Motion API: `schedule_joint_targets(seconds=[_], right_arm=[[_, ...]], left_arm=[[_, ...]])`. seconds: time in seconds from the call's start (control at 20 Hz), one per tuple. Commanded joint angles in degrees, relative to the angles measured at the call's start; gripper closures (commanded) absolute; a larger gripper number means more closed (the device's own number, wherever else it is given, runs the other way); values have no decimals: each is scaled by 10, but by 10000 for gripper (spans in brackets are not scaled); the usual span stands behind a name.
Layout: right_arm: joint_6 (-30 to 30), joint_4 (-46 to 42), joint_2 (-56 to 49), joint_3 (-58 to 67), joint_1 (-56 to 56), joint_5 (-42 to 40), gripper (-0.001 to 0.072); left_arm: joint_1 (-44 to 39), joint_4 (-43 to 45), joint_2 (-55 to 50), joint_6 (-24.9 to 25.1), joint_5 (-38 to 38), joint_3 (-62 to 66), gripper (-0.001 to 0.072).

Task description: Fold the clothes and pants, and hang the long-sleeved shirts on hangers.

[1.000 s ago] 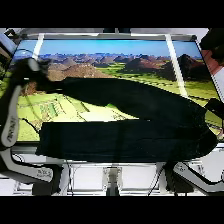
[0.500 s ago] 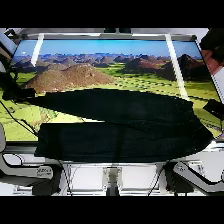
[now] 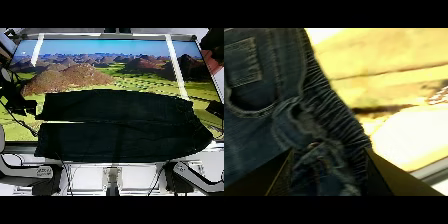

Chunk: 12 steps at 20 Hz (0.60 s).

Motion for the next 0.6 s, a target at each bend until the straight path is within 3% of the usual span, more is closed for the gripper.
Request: schedule_joint_targets(seconds=[0.0,0.3,0.55], right_arm=[[36,-59,0,33,0,9,230],[46,-59,-4,56,0,46,230],[44,-55,-13,56,5,51,230]], left_arm=[[16,-2,12,2,77,-8,232],[23,-175,-16,-26,282,-8,234],[21,-208,-91,-29,309,-8,232]])
